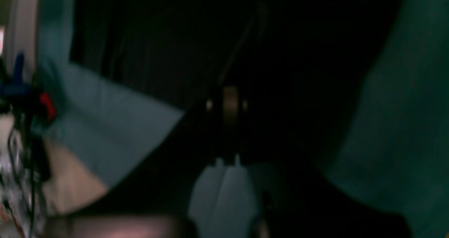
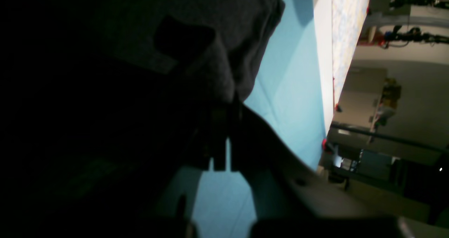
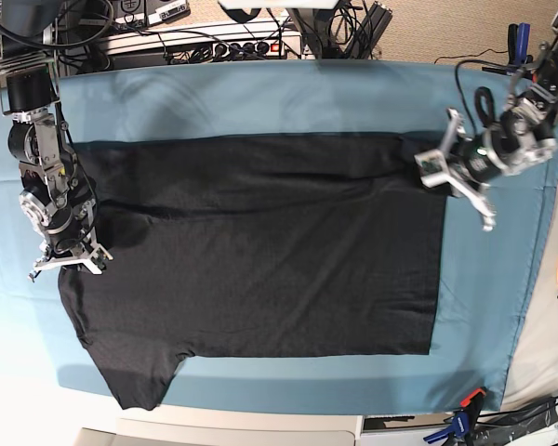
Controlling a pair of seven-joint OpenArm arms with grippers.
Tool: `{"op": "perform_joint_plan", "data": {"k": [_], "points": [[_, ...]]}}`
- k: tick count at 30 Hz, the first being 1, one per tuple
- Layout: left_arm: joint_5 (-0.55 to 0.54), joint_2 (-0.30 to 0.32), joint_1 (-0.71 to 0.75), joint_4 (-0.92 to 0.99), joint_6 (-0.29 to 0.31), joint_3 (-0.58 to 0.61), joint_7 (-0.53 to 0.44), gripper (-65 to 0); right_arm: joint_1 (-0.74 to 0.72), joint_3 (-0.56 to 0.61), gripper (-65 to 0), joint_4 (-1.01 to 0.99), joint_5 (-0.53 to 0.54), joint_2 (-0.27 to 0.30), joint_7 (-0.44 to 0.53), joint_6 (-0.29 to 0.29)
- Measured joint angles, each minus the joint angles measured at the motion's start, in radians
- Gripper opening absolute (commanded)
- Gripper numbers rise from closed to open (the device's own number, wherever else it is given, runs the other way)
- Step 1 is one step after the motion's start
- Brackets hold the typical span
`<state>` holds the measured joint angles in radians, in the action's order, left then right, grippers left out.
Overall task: Fold the T-shirt properly
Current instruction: 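Lower the held shoulder edge and drag it across the shirt body, then release the shirt edge with both grippers onto the shirt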
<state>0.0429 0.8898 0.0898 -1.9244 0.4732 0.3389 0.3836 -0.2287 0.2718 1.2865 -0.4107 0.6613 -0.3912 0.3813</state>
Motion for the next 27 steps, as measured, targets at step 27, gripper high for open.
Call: {"op": "perform_joint_plan", "data": {"k": [27], "points": [[0.103, -0.03, -0.168, 0.072, -0.118, 0.153, 0.149, -65.0, -0.035, 0.0, -65.0, -0.035, -0.034, -0.013, -0.01, 0.0]]}}
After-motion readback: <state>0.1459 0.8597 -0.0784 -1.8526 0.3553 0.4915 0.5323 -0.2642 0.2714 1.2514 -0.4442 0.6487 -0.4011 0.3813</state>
